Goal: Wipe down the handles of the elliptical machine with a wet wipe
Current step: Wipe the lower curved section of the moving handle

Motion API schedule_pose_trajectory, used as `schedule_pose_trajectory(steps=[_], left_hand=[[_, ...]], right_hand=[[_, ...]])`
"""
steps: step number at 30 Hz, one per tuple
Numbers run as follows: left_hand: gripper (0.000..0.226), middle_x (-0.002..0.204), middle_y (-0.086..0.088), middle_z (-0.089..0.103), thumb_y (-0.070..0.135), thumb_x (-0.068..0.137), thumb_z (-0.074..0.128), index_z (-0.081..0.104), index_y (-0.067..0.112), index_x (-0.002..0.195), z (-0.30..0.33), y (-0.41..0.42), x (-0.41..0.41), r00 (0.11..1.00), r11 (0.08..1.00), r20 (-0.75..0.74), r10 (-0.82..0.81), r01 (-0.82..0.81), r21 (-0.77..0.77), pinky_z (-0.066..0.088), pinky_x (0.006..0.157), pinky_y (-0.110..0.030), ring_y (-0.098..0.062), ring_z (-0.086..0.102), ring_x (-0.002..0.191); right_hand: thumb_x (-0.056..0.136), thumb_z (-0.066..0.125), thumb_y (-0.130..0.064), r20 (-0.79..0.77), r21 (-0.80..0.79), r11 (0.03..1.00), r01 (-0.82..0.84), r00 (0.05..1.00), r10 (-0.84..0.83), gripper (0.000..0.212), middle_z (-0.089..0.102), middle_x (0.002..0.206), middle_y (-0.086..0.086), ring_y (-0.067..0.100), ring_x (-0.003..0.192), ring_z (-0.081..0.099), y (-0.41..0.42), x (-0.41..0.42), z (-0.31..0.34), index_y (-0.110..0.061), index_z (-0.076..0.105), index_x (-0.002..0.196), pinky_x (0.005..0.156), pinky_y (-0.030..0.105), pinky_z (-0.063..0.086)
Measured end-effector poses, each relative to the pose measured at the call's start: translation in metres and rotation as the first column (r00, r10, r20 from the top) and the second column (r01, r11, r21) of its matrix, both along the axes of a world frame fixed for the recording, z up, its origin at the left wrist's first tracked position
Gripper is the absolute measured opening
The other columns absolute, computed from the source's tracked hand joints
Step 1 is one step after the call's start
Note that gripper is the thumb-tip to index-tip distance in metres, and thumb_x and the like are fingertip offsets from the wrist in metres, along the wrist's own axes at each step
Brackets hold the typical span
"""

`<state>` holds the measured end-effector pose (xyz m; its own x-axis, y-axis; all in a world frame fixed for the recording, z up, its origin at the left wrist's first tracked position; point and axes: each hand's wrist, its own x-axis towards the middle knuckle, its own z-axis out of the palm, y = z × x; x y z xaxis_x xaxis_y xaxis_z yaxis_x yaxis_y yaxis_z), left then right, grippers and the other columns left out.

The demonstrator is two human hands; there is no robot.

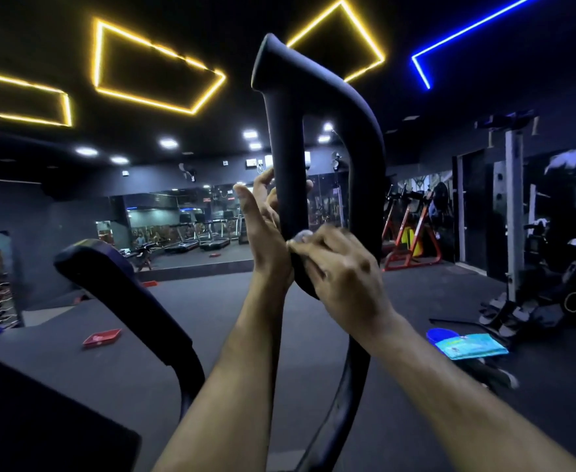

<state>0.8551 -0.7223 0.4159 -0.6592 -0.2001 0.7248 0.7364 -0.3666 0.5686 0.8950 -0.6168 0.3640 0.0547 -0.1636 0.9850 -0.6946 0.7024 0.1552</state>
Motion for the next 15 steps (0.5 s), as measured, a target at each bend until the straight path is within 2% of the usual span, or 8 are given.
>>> schedule_pose_trajectory(steps=[2,7,9,11,15], left_hand=[[0.088,0.125,-0.019,0.071,0.070,0.099,0.009,0.044,0.004,0.147,0.001,0.000,-0.001,0.997,0.999,-0.071,-0.040,0.039,-0.013,0.050,0.095,-0.038,-0.035,0.066,0.122],[0.086,0.129,-0.024,0.068,0.065,0.103,0.003,0.040,0.002,0.149,-0.001,-0.004,-0.001,0.991,0.995,-0.089,-0.097,0.095,-0.028,0.057,0.087,-0.031,-0.034,0.065,0.118],[0.085,0.129,-0.026,0.067,0.063,0.106,0.001,0.040,-0.001,0.147,0.000,-0.004,0.003,0.990,0.994,-0.084,-0.111,0.110,-0.009,0.057,0.084,-0.029,-0.034,0.066,0.116],[0.083,0.127,-0.030,0.067,0.061,0.107,0.001,0.043,-0.002,0.143,-0.001,-0.002,0.003,0.990,0.993,-0.077,-0.114,0.114,0.001,0.057,0.082,-0.029,-0.034,0.067,0.113],[0.076,0.121,-0.035,0.067,0.055,0.109,0.002,0.050,0.001,0.129,-0.002,0.001,-0.001,0.995,0.998,-0.081,-0.058,0.060,0.017,0.055,0.084,-0.030,-0.033,0.070,0.105]], right_hand=[[0.097,0.068,-0.011,0.063,0.061,0.997,0.037,0.997,-0.041,0.019,0.066,0.104,0.003,0.023,0.089,0.063,0.009,-0.010,-0.018,-0.009,0.074,0.115,0.072,0.038,0.056],[0.097,0.065,-0.008,-0.018,0.211,0.962,0.175,0.984,-0.175,0.015,0.069,0.105,0.001,0.022,0.089,0.061,0.020,-0.024,-0.050,-0.013,0.076,0.106,0.076,0.037,0.051],[0.100,0.060,-0.006,-0.020,0.252,0.944,0.213,0.976,-0.215,0.017,0.068,0.104,0.002,0.022,0.084,0.058,0.029,-0.025,-0.061,-0.011,0.076,0.104,0.073,0.037,0.051],[0.104,0.052,-0.008,-0.010,0.293,0.925,0.242,0.968,-0.250,0.023,0.067,0.103,0.003,0.023,0.081,0.058,0.037,-0.023,-0.069,-0.010,0.074,0.102,0.071,0.038,0.053],[0.107,0.048,-0.015,-0.005,0.319,0.897,0.305,0.947,-0.320,0.027,0.066,0.101,0.002,0.025,0.080,0.061,0.049,-0.015,-0.074,-0.010,0.074,0.099,0.068,0.042,0.049]])
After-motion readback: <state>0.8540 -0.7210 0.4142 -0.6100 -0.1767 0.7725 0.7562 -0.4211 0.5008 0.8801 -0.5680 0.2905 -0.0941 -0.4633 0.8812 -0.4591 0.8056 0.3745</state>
